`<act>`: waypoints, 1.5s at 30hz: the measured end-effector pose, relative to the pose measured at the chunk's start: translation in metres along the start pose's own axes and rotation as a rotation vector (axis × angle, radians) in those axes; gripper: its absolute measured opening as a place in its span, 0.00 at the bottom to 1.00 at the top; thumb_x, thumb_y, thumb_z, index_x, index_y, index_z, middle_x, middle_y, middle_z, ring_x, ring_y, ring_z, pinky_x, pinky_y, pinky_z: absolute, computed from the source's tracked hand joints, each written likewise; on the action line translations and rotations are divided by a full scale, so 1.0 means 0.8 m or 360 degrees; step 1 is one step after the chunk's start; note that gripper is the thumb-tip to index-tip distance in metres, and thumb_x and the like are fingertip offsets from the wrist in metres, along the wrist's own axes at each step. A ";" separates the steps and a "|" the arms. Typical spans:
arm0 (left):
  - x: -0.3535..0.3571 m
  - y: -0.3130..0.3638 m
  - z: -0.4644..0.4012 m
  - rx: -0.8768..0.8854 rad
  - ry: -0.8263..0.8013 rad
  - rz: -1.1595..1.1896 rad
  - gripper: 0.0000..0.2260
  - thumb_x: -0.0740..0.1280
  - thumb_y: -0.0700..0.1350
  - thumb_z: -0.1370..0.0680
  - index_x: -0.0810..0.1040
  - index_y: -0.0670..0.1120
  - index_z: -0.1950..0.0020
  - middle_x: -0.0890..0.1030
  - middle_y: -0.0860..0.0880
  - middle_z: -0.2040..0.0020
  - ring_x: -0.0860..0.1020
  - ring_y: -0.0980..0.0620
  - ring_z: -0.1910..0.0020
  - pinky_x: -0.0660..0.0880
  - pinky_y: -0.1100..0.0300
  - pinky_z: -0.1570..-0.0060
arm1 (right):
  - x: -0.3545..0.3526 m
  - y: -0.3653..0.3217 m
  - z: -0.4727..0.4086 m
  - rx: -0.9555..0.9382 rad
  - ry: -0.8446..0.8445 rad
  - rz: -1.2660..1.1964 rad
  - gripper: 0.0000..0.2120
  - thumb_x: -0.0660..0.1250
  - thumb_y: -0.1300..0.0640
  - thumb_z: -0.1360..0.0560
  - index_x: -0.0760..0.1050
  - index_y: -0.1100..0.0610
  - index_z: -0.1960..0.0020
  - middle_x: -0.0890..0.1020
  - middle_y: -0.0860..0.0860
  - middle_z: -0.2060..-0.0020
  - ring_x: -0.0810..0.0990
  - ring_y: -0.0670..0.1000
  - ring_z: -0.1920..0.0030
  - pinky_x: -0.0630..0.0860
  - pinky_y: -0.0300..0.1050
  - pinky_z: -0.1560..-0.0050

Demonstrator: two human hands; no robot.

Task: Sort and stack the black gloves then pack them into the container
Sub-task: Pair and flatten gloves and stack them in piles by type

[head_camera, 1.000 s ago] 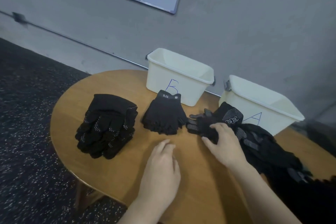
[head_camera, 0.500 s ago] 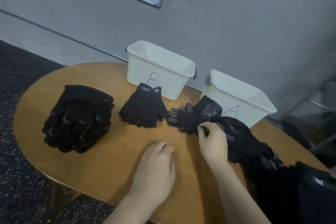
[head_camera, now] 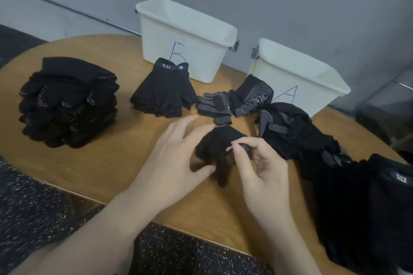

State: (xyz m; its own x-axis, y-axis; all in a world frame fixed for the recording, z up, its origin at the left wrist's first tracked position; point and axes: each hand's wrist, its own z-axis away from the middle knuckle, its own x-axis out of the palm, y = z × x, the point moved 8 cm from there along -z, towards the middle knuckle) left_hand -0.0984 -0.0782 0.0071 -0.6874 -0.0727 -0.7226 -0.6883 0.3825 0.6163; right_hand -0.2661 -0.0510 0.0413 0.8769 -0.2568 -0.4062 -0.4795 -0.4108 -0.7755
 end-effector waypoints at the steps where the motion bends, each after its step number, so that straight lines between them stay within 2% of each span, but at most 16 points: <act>1: -0.001 0.004 0.000 0.0045 -0.0005 0.0012 0.34 0.74 0.62 0.27 0.64 0.64 0.23 0.58 0.62 0.22 0.54 0.60 0.23 0.53 0.61 0.27 | 0.000 -0.002 0.003 0.0003 0.0003 -0.0025 0.06 0.69 0.64 0.20 0.82 0.55 0.50 0.85 0.45 0.55 0.84 0.50 0.50 0.76 0.38 0.47; 5: -0.001 0.021 -0.001 0.0187 -0.0004 0.0110 0.33 0.70 0.70 0.32 0.75 0.61 0.29 0.69 0.65 0.30 0.62 0.66 0.30 0.55 0.67 0.30 | 0.007 -0.009 0.014 -0.0057 -0.0076 -0.0008 0.10 0.71 0.61 0.22 0.81 0.45 0.51 0.84 0.39 0.55 0.83 0.43 0.52 0.74 0.31 0.50; 11: 0.021 0.033 -0.006 0.0208 -0.0024 0.0017 0.15 0.62 0.59 0.26 0.83 0.54 0.50 0.79 0.61 0.51 0.74 0.56 0.50 0.74 0.49 0.47 | -0.006 -0.005 0.012 -0.0083 -0.0124 -0.0047 0.09 0.74 0.64 0.23 0.83 0.50 0.52 0.85 0.43 0.55 0.83 0.47 0.52 0.74 0.34 0.49; 13: 0.021 0.030 -0.011 0.0170 0.0042 0.0045 0.11 0.62 0.54 0.24 0.83 0.54 0.52 0.80 0.60 0.54 0.75 0.55 0.54 0.74 0.49 0.50 | -0.011 0.001 0.010 -0.0073 -0.0219 -0.0042 0.04 0.73 0.58 0.23 0.84 0.54 0.48 0.84 0.45 0.52 0.82 0.50 0.48 0.74 0.37 0.46; 18: -0.002 0.023 -0.012 -0.0014 0.0267 0.0418 0.11 0.70 0.49 0.20 0.77 0.61 0.60 0.79 0.61 0.62 0.78 0.59 0.59 0.71 0.64 0.60 | -0.023 0.029 0.008 -0.0012 -0.0312 0.0327 0.21 0.72 0.50 0.25 0.77 0.52 0.33 0.76 0.44 0.35 0.73 0.45 0.30 0.67 0.33 0.33; 20: -0.006 0.019 -0.010 -0.0091 0.0298 0.0631 0.06 0.71 0.49 0.20 0.81 0.53 0.58 0.82 0.55 0.62 0.81 0.55 0.60 0.76 0.57 0.58 | -0.025 0.048 0.008 0.0068 -0.0287 0.0530 0.27 0.73 0.44 0.27 0.74 0.48 0.29 0.73 0.40 0.32 0.68 0.40 0.28 0.62 0.31 0.30; 23: -0.002 0.015 -0.006 -0.0207 0.0241 0.0882 0.11 0.71 0.51 0.20 0.82 0.43 0.54 0.85 0.48 0.59 0.84 0.46 0.56 0.79 0.42 0.52 | -0.021 0.065 0.006 0.0108 -0.0256 0.0592 0.25 0.78 0.50 0.26 0.77 0.49 0.31 0.75 0.41 0.34 0.71 0.41 0.30 0.64 0.34 0.29; 26: 0.001 0.016 -0.003 -0.0269 0.0162 0.1007 0.05 0.71 0.46 0.19 0.84 0.46 0.50 0.87 0.49 0.55 0.85 0.49 0.53 0.80 0.42 0.48 | -0.020 0.059 -0.002 0.0060 -0.0131 0.0333 0.09 0.76 0.61 0.25 0.83 0.50 0.47 0.83 0.42 0.46 0.81 0.44 0.41 0.75 0.40 0.37; 28: -0.003 0.017 0.000 -0.0269 0.0187 0.1044 0.04 0.70 0.43 0.19 0.84 0.49 0.47 0.87 0.53 0.54 0.85 0.55 0.52 0.83 0.51 0.49 | -0.022 0.056 -0.007 0.0169 -0.0092 0.0031 0.07 0.74 0.65 0.23 0.84 0.53 0.53 0.86 0.45 0.54 0.84 0.45 0.49 0.79 0.42 0.45; 31: -0.017 0.009 0.004 -0.0287 0.0321 0.1061 0.10 0.69 0.37 0.20 0.82 0.52 0.44 0.85 0.56 0.53 0.83 0.60 0.52 0.80 0.66 0.56 | -0.033 0.048 -0.008 0.0361 -0.0061 -0.0404 0.03 0.72 0.64 0.22 0.84 0.61 0.51 0.88 0.53 0.55 0.84 0.49 0.52 0.80 0.47 0.48; 34: -0.018 -0.002 0.006 -0.0398 0.0322 0.1365 0.12 0.68 0.34 0.21 0.82 0.49 0.44 0.83 0.48 0.55 0.84 0.51 0.52 0.81 0.59 0.58 | -0.043 0.035 -0.005 0.0407 -0.0017 -0.0614 0.06 0.70 0.62 0.21 0.85 0.61 0.49 0.87 0.58 0.52 0.85 0.55 0.50 0.80 0.55 0.45; 36: -0.015 -0.006 0.007 -0.0475 0.0269 0.1645 0.09 0.69 0.39 0.24 0.84 0.49 0.47 0.82 0.39 0.52 0.84 0.39 0.50 0.82 0.46 0.59 | -0.048 0.030 -0.002 0.0429 0.0014 -0.0690 0.07 0.70 0.58 0.22 0.85 0.59 0.49 0.87 0.56 0.52 0.85 0.57 0.49 0.81 0.53 0.45; 38: -0.013 -0.007 0.007 -0.0529 0.0187 0.1811 0.12 0.67 0.45 0.29 0.85 0.48 0.47 0.83 0.35 0.52 0.84 0.35 0.53 0.81 0.46 0.62 | -0.050 0.028 -0.001 0.0446 -0.0004 -0.0755 0.08 0.71 0.54 0.23 0.85 0.58 0.50 0.86 0.55 0.56 0.83 0.58 0.59 0.82 0.47 0.58; 41: -0.011 0.005 0.000 -0.0398 0.0008 0.1848 0.17 0.68 0.53 0.28 0.85 0.45 0.46 0.80 0.28 0.51 0.82 0.33 0.52 0.79 0.38 0.52 | -0.056 0.027 0.000 0.0524 0.0000 -0.0894 0.09 0.72 0.52 0.26 0.82 0.59 0.55 0.77 0.59 0.64 0.66 0.48 0.75 0.65 0.37 0.77; 43: -0.011 0.015 -0.003 -0.0249 -0.0108 0.1689 0.19 0.68 0.57 0.27 0.86 0.47 0.45 0.78 0.26 0.51 0.79 0.39 0.52 0.75 0.41 0.46 | -0.058 0.029 0.000 0.0580 -0.0007 -0.0927 0.12 0.73 0.52 0.28 0.81 0.62 0.57 0.74 0.61 0.63 0.65 0.48 0.75 0.63 0.35 0.77; 45: -0.002 0.025 -0.003 -0.0185 -0.0260 0.1454 0.17 0.71 0.58 0.25 0.86 0.49 0.42 0.83 0.34 0.52 0.81 0.44 0.53 0.76 0.54 0.48 | -0.057 0.029 0.001 0.0617 -0.0035 -0.0968 0.13 0.74 0.53 0.30 0.81 0.63 0.56 0.79 0.64 0.59 0.74 0.52 0.69 0.73 0.37 0.71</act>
State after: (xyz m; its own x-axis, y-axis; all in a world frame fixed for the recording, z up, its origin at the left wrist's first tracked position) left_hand -0.1118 -0.0723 0.0212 -0.9383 0.3448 0.0275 0.0777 0.1325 0.9881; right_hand -0.3173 -0.0480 0.0413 0.9874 -0.0619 0.1456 0.1363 -0.1345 -0.9815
